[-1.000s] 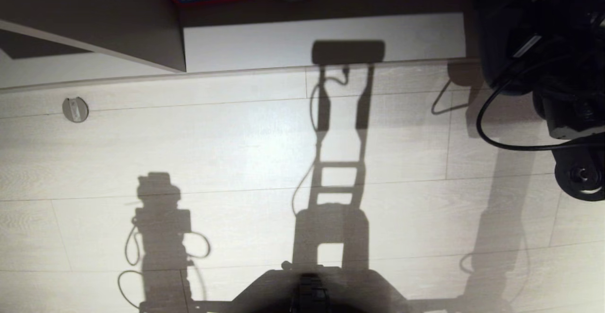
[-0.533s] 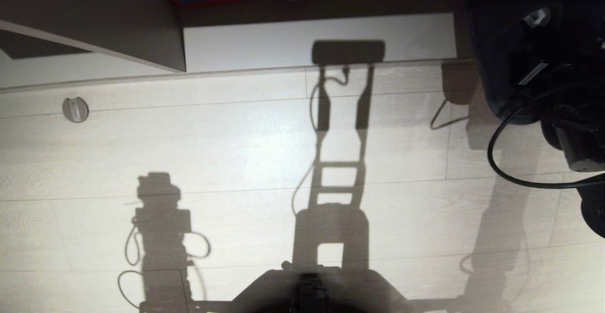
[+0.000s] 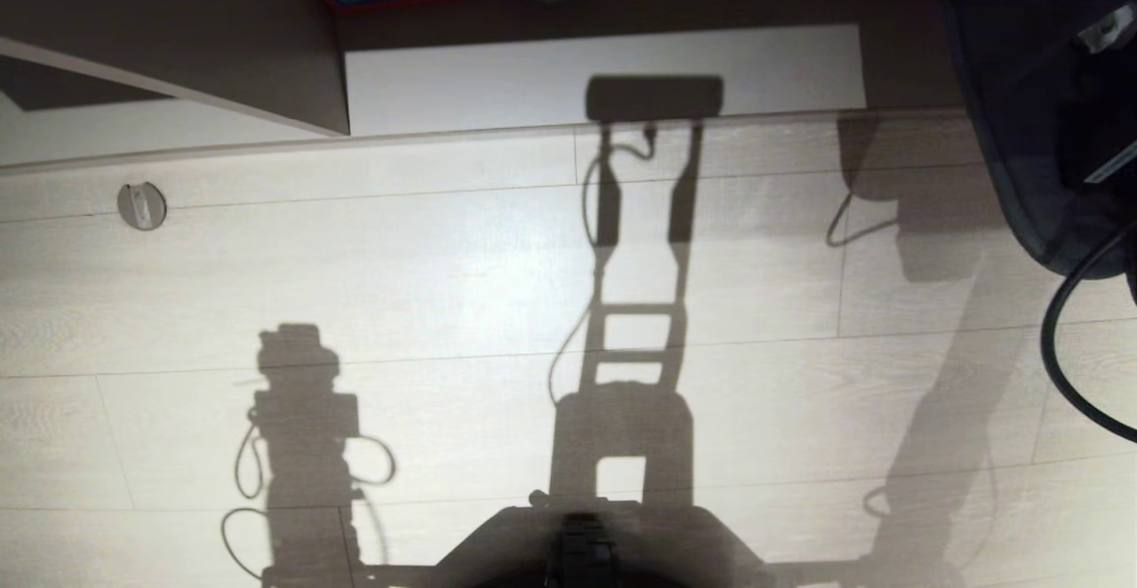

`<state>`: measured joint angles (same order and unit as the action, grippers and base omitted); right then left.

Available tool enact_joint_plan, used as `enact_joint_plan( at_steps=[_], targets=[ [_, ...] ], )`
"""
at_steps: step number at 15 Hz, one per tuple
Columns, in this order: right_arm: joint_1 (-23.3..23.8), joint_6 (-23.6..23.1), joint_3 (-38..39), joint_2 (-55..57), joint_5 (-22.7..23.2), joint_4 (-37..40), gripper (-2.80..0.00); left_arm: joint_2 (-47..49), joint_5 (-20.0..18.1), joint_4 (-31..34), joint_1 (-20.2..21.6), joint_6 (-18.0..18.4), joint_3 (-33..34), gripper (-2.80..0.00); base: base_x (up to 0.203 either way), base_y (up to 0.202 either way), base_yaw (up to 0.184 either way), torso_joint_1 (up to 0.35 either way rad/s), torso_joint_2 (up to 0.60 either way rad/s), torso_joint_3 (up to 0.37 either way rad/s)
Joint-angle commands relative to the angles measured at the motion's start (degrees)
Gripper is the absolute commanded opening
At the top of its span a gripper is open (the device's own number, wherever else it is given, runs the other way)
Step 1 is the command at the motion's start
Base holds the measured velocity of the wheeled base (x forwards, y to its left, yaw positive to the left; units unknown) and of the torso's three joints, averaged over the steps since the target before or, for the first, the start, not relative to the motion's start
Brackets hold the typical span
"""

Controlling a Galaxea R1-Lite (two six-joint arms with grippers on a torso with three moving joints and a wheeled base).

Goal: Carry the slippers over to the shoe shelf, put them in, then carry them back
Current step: Pick up the slippers in the shoe cabinet, then place the slippers on the floor

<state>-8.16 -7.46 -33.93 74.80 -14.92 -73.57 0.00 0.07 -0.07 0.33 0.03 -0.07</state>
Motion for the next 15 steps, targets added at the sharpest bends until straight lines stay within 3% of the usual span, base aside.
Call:
enact_joint_plan(
  at_steps=[1, 9, 15],
  targets=[
    [-1.1, 0.0, 1.6, -6.9, -0.3, 3.7, -2.80, 0.0, 0.0, 0.0, 0.0, 0.0, 0.0, -2.80, 0.000, 0.000, 0.000, 0.000, 0.00, 0.000],
    [-4.0, 3.8, 5.1, -23.3, -2.5, 28.7, -2.80, 0.0, 0.0, -0.1, 0.0, 0.0, 0.0, -2.80, 0.000, 0.000, 0.000, 0.000, 0.00, 0.000],
    [-4.0, 5.3, 9.8, -34.7, -2.6, 41.4, -2.80, 0.0, 0.0, 0.0, 0.0, 0.0, 0.0, -2.80, 0.000, 0.000, 0.000, 0.000, 0.00, 0.000]
  ],
)
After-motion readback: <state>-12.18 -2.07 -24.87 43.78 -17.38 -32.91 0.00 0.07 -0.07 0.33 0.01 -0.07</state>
